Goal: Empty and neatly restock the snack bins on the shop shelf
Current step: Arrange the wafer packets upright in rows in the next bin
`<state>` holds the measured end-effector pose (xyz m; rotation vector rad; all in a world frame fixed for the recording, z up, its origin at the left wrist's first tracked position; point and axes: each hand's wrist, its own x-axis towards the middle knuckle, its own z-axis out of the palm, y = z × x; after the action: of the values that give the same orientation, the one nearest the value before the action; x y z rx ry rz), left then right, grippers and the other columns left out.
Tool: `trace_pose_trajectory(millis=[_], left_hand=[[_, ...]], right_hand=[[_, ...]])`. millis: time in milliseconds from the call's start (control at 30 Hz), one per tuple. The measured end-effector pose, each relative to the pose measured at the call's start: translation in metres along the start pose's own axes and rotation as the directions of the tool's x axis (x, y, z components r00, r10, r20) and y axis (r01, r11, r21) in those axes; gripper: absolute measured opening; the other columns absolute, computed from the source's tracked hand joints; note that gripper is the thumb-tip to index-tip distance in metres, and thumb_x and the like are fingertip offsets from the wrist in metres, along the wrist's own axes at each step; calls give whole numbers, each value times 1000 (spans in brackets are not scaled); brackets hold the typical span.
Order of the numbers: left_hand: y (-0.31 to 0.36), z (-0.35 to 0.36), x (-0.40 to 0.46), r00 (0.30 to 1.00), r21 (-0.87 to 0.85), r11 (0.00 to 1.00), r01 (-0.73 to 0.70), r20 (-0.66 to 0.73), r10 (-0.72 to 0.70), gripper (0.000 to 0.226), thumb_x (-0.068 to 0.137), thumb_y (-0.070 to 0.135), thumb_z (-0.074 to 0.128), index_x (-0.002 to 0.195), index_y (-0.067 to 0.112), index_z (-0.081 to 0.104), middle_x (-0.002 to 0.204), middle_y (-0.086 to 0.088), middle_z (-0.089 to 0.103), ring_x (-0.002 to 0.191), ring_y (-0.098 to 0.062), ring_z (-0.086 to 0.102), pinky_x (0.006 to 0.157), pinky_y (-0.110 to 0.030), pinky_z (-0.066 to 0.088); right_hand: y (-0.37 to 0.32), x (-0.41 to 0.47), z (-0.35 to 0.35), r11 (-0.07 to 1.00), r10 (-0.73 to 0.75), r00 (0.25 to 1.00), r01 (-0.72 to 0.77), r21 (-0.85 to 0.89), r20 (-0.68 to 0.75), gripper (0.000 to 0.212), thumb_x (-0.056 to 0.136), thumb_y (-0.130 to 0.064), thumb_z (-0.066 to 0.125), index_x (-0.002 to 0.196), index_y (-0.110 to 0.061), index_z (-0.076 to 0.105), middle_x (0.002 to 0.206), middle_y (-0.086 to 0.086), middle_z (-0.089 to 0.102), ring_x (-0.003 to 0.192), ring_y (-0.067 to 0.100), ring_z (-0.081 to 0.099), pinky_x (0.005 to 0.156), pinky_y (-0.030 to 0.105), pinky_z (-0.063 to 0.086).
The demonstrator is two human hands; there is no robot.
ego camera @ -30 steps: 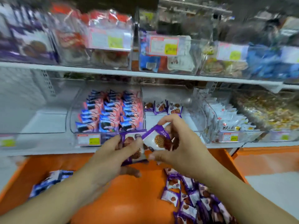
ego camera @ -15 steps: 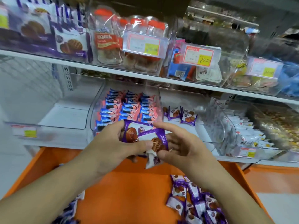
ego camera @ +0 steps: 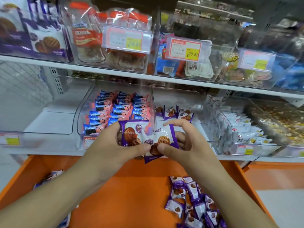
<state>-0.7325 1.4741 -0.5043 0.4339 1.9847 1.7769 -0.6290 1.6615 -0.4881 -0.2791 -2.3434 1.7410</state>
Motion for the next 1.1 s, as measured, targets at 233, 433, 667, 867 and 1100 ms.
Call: trace_pose_trajectory(millis=[233, 433, 667, 867, 1100], left_hand=[[4, 12, 15, 998, -82, 995, 58, -14, -59, 22, 94, 13, 72, 115, 15, 68, 99, -2, 80, 92, -19, 78, 97, -45, 57], [2, 8, 41, 998, 48, 998, 27, -55, -25, 20, 86, 33, 77, 105, 27, 74, 103, 13, 79, 97, -1, 73, 94, -35, 56], [-8, 1, 64, 998, 80, 997, 12, -57, -7, 23, 73, 39, 79, 93, 49, 75, 96, 16, 79, 91, 0, 74, 87, -32, 53], [-13, -3, 75, 998, 45, 999, 10, -66, -7, 31, 68, 36, 79, 92, 56, 74, 94, 15, 80, 87, -1, 76, 85, -31, 52], [-22, -3, 74, 994, -37, 999, 36, -101, -40, 25, 74, 20, 82, 98, 30, 80, 92, 11, 81, 84, -2, 76, 74, -23, 59]], right_hand=[[11, 17, -28, 919, -93, 982, 22, -393, -163, 36, 85, -26, 86, 108, -39, 60, 71, -17, 59, 61, 10, 52, 60, 30, 53], [63, 111, -62, 886, -75, 946, -82, -456, -317, 40, 82, -21, 89, 99, -36, 57, 97, -17, 68, 79, 0, 66, 62, 18, 50], [119, 225, -50, 757, -88, 988, -16, -653, -127, 34, 83, -15, 83, 107, -26, 62, 107, -1, 69, 96, 21, 64, 78, 28, 49], [154, 279, -42, 471, -225, 973, 72, -879, -41, 34, 80, -22, 77, 113, -28, 71, 114, 0, 66, 113, 29, 52, 92, 39, 48], [163, 282, -39, 337, -255, 964, 15, -942, -76, 44, 83, -37, 76, 126, -34, 68, 126, 4, 53, 124, 31, 43, 101, 39, 38]])
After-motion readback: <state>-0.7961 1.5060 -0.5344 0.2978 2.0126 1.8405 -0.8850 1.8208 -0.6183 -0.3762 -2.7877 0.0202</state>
